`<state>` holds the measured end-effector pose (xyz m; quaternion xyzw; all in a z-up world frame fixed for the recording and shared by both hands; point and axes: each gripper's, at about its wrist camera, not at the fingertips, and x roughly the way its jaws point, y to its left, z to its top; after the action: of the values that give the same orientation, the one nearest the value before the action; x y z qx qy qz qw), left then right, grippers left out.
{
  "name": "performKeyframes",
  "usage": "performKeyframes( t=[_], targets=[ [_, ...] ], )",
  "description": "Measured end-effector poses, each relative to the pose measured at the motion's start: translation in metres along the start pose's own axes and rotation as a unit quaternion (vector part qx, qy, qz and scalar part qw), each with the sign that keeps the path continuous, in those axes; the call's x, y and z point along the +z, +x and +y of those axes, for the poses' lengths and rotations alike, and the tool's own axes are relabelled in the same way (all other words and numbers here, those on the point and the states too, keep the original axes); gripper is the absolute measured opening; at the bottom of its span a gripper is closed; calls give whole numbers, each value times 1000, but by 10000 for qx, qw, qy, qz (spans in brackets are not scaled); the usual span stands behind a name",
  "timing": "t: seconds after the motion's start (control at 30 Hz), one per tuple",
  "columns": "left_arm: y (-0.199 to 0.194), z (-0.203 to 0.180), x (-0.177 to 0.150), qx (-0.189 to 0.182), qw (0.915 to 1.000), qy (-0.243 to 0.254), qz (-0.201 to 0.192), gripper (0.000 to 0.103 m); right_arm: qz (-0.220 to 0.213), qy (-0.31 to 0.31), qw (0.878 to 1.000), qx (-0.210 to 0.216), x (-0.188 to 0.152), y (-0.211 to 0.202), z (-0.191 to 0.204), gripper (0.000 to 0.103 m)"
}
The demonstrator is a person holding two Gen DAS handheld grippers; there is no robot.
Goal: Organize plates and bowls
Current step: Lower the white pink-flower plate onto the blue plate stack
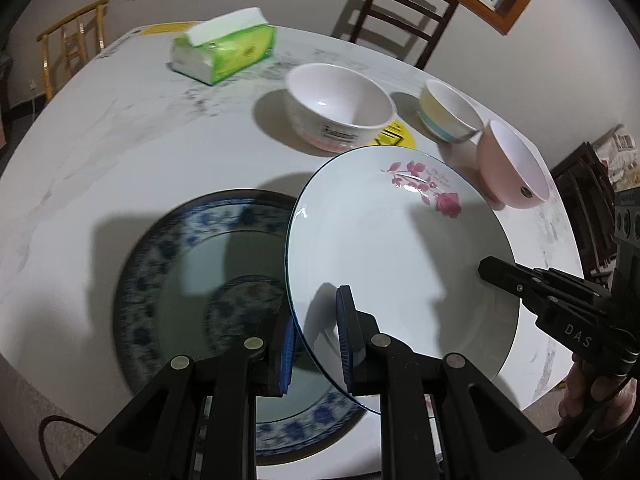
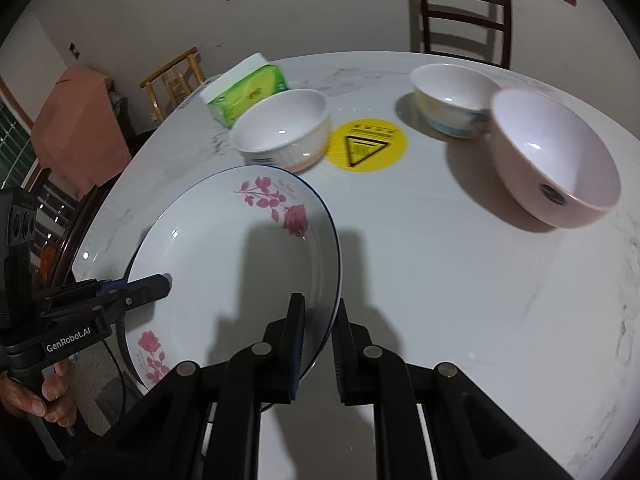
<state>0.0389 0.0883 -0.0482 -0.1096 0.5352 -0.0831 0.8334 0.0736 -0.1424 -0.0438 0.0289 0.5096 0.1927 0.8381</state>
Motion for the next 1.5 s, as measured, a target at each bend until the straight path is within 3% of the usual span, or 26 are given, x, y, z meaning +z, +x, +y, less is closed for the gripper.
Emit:
performKeyframes(
  t=[0.63,1.5],
  targets=[
    [-18,79,-24,320,9977,-600,28,16,445,-426,9976,323,-2,43,71,13],
    [-6,97,-26,450,9960,-721,271,17,776,-235,9961,344,-2,69,80,16]
  ],
)
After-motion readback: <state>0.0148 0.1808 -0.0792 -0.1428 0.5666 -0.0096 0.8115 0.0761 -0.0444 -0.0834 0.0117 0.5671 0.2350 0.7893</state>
